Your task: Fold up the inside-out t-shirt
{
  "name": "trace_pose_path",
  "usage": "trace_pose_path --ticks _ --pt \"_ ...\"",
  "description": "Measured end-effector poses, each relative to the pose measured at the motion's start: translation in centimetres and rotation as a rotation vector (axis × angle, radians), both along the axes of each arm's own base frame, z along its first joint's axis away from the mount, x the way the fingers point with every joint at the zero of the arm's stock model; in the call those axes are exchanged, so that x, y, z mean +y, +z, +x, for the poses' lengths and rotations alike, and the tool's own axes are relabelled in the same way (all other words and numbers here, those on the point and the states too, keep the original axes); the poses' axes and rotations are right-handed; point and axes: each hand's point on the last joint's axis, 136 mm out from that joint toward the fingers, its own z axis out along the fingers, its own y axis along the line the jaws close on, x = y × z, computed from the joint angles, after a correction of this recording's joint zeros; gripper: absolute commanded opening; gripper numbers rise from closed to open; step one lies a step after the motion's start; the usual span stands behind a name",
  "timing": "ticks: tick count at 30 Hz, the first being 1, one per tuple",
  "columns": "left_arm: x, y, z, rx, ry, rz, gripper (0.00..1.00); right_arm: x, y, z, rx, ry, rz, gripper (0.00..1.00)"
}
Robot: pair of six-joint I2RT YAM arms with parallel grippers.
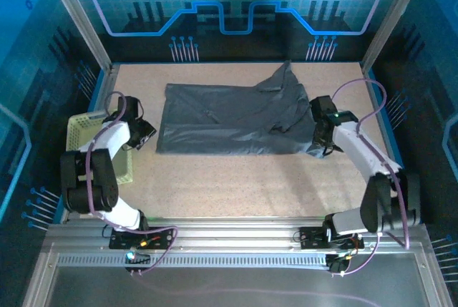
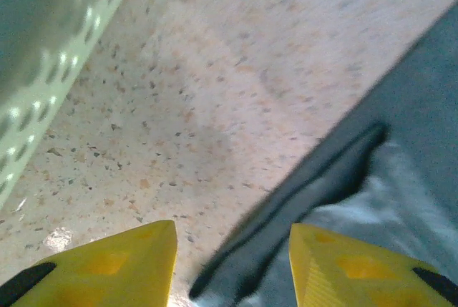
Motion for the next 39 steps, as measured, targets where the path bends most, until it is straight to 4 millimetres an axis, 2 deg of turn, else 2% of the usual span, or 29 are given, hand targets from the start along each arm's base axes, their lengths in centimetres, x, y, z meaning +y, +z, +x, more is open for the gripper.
trace_pose_path --ticks 2,4,6,8,10,12,16,20,22,25,28,29,31,34,37,39 --pt "-1.7 1.8 0.9 -0.043 -0.051 0.008 0.50 2.0 0.5 0.7 -0.048 0.059 0.090 0.65" --pt "-5.2 3.5 2.6 -0.095 -0.148 -0.003 0.50 3.9 0.0 1.6 -0.067 0.109 0.182 0.65" --pt "-9.2 4.1 4.0 -0.131 -0.246 -0.037 0.50 5.5 -1.2 2.6 -0.056 0.141 0.254 0.65" --pt "-12.6 3.5 4.8 -0.139 -0.321 -0.089 0.50 6.4 -2.6 3.4 -0.034 0.158 0.296 0.65" --pt "-14.7 1.4 5.0 -0.103 -0.361 -0.140 0.50 7.1 -4.3 4.0 -0.007 0.159 0.342 0.65" --pt "-14.9 -0.9 4.8 -0.050 -0.352 -0.159 0.50 6.9 -5.6 4.5 0.014 0.136 0.375 0.65" --pt "-13.2 -4.7 3.0 0.041 -0.308 -0.162 0.50 4.8 -8.7 3.9 0.071 0.023 0.393 0.66" --pt "-11.3 -4.7 2.6 0.014 -0.257 -0.177 0.51 2.9 -10.8 1.3 0.128 -0.088 0.383 0.66" --pt "-10.1 -4.7 1.9 0.009 -0.228 -0.177 0.52 2.6 -10.5 0.6 0.102 -0.115 0.385 0.66" --pt "-8.8 -4.5 0.6 0.022 -0.198 -0.151 0.52 2.1 -9.8 -1.4 0.098 -0.147 0.367 0.67" --pt "-8.1 -4.1 -0.1 0.038 -0.184 -0.114 0.57 1.6 -7.5 -2.0 0.064 -0.141 0.310 0.66" --pt "-8.1 -3.7 -0.1 0.041 -0.186 -0.100 0.58 1.8 -6.5 -1.5 0.041 -0.117 0.299 0.66" --pt "-8.6 -2.6 0.4 0.037 -0.205 -0.071 0.58 3.3 -3.6 0.6 -0.032 -0.031 0.292 0.66" --pt "-10.3 -0.2 2.2 -0.021 -0.252 -0.052 0.58 7.1 0.1 4.2 -0.119 0.127 0.298 0.65" --pt "-11.6 1.1 3.1 -0.058 -0.283 -0.052 0.59 10.9 0.9 6.7 -0.118 0.251 0.285 0.64" --pt "-11.6 1.1 3.0 -0.055 -0.283 -0.051 0.59 12.7 -0.4 7.6 -0.074 0.306 0.270 0.62"
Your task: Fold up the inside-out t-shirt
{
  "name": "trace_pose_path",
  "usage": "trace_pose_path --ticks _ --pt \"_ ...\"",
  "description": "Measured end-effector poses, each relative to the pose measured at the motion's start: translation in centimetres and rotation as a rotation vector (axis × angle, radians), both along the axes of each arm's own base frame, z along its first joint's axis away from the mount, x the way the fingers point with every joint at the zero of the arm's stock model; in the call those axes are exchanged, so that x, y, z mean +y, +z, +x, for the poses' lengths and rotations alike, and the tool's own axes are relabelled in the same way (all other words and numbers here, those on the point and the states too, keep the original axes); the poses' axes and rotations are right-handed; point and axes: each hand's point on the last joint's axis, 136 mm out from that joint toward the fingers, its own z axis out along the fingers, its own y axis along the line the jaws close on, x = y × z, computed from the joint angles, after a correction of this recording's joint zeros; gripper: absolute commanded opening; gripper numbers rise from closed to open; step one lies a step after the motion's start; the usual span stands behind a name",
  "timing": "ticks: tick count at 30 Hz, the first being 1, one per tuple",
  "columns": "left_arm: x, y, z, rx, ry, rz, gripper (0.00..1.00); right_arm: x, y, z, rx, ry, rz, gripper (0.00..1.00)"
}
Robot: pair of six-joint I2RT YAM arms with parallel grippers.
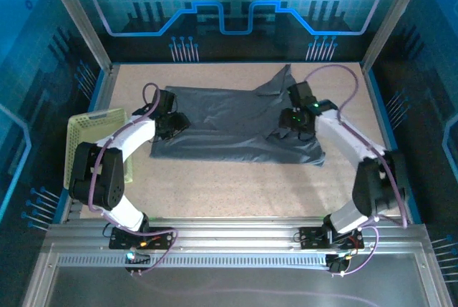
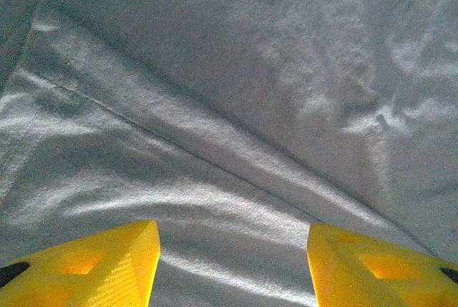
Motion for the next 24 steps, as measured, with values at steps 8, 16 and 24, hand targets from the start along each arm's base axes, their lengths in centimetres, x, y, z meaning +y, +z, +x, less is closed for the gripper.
trace_pose_path --ticks 8,16,24 --pt "0.2 -0.5 -0.4 0.014 0.003 0.007 0.60 0.3 -7.5 -0.8 0.228 0.061 -0.148 0.53" --pt "0.3 -1.0 -0.7 0.026 0.004 0.011 0.60 -0.2 -8.3 3.2 0.213 0.041 -0.275 0.49" --pt "0.4 -1.5 -1.1 0.039 0.005 0.014 0.60 1.4 -5.1 12.0 0.028 0.059 -0.277 0.47"
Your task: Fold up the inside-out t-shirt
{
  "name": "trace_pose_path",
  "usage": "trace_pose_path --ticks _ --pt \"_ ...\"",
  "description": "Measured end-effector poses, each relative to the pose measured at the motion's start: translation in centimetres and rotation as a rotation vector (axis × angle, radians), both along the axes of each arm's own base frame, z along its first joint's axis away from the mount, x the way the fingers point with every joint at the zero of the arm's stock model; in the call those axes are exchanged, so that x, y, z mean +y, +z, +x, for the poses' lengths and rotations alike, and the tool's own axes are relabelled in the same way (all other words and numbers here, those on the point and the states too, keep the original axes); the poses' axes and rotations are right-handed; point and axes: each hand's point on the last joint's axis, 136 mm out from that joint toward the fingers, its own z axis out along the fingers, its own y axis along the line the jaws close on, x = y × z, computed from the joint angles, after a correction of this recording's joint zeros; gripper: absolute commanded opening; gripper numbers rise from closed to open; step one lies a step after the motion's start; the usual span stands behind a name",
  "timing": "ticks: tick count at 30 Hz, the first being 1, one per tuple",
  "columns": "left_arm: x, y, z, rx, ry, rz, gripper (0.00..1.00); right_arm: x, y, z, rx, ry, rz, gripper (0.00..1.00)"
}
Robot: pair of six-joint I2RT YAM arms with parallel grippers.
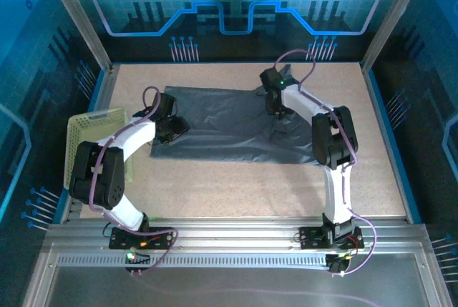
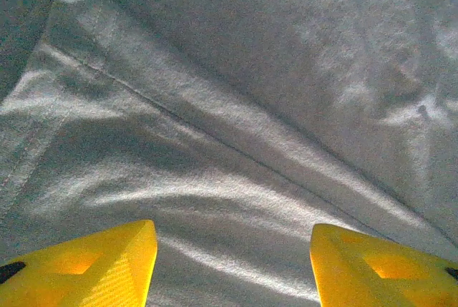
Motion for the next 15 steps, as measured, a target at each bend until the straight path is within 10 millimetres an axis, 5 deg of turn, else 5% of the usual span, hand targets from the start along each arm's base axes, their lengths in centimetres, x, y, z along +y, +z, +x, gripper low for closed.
trace_pose_path --ticks 3,6,9,15 --pt "0.0 -0.2 -0.2 0.007 0.000 0.001 0.61 0.8 0.2 2.5 -0.031 0.023 0.012 0.47" --pt "0.1 -0.2 -0.2 0.007 -0.008 0.006 0.61 1.1 0.4 2.8 -0.028 0.043 0.017 0.56" --pt "0.2 -0.3 -0.4 0.011 -0.017 0.021 0.62 0.6 0.9 1.0 0.004 0.038 0.021 0.62" --pt "0.6 -0.2 -0.4 0.010 -0.009 0.030 0.62 -1.1 1.1 -4.1 0.086 -0.014 0.040 0.57"
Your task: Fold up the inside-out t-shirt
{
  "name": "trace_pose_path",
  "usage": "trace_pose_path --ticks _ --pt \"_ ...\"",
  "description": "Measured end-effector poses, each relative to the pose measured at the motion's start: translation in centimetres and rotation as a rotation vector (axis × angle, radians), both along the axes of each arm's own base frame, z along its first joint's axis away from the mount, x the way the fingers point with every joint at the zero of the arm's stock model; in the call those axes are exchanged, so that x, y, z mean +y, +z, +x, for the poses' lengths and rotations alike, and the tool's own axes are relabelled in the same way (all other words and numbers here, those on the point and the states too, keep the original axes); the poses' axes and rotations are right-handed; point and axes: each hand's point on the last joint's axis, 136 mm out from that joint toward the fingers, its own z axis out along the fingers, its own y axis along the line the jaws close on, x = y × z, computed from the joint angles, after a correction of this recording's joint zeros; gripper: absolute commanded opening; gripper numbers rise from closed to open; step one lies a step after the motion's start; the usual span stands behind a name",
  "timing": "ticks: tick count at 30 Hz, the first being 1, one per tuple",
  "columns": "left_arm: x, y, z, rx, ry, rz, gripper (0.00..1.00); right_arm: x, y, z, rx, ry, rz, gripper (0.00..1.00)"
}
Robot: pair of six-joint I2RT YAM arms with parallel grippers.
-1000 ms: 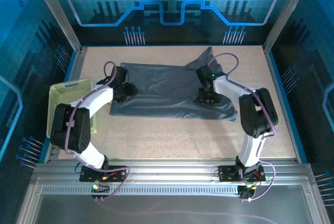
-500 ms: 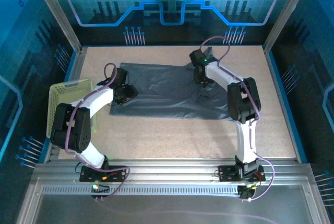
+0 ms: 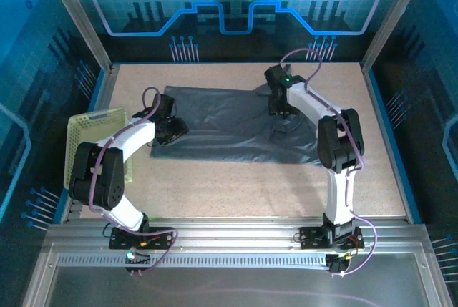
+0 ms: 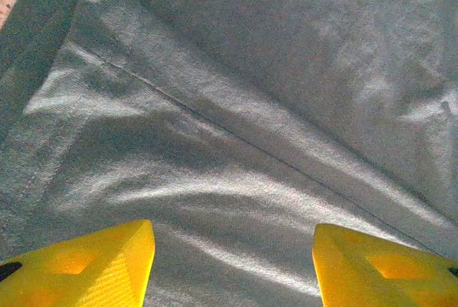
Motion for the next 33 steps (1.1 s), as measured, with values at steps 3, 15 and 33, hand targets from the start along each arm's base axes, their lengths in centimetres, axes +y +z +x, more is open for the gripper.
trace_pose_path --ticks 3,15,33 --pt "0.0 0.0 0.0 0.000 0.000 0.000 0.62 -0.1 -1.7 -1.5 0.051 -0.015 0.020 0.52" --pt "0.0 0.0 0.0 -0.001 0.000 0.000 0.62 2.1 -5.4 -1.6 0.134 -0.025 0.135 0.25" --pt "0.1 0.0 -0.1 0.002 -0.006 0.008 0.62 3.8 -2.5 4.6 -0.001 0.126 0.097 0.55"
